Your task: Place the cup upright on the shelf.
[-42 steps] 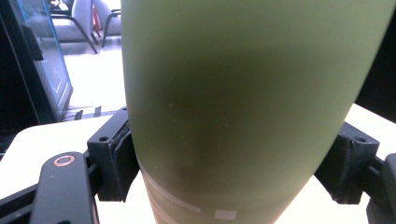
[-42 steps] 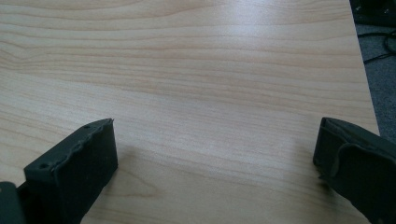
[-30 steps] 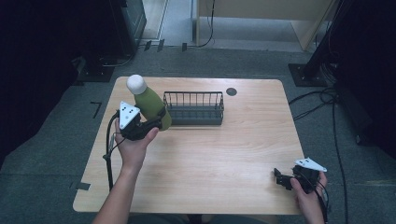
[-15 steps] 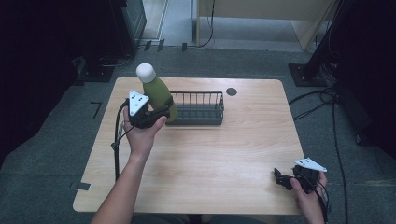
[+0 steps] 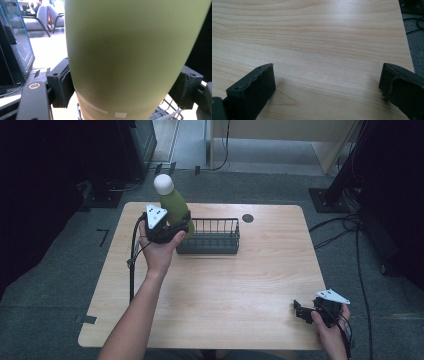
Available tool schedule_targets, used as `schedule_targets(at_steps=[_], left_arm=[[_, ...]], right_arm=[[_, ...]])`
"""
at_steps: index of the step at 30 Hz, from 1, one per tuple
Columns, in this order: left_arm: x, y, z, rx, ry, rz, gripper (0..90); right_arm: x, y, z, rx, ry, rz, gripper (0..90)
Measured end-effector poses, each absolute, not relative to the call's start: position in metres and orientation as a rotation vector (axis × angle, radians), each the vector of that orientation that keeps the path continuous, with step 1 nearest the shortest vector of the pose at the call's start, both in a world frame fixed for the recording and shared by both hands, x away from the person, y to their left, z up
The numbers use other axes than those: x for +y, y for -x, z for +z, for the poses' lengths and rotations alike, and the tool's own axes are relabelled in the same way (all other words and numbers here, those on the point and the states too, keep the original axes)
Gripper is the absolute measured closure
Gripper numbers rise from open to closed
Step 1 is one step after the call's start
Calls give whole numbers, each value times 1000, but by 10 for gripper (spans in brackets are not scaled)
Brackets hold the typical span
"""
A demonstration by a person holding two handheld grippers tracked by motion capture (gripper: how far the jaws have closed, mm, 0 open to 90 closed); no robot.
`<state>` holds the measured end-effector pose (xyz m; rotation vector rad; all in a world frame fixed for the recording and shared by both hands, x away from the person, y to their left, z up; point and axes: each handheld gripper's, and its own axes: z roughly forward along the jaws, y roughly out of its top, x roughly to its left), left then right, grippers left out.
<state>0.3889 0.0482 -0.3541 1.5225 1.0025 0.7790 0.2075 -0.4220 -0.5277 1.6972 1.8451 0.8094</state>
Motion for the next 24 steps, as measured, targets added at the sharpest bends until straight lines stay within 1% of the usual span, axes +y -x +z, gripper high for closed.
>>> schedule_targets(at_steps=[5,12,24], left_arm=[[42,-401,-357,1015,-1517,777,213],[33,-417,-367,1027,-1551,782,213],[21,-430,-387,1067,-1617,789,213]], right_arm=[[-422,-208,-528,1846,-1695,809,1],[-422,-208,-528,1847,-1695,810,1],[-422,-207,-528,1848,-1693,813,2]])
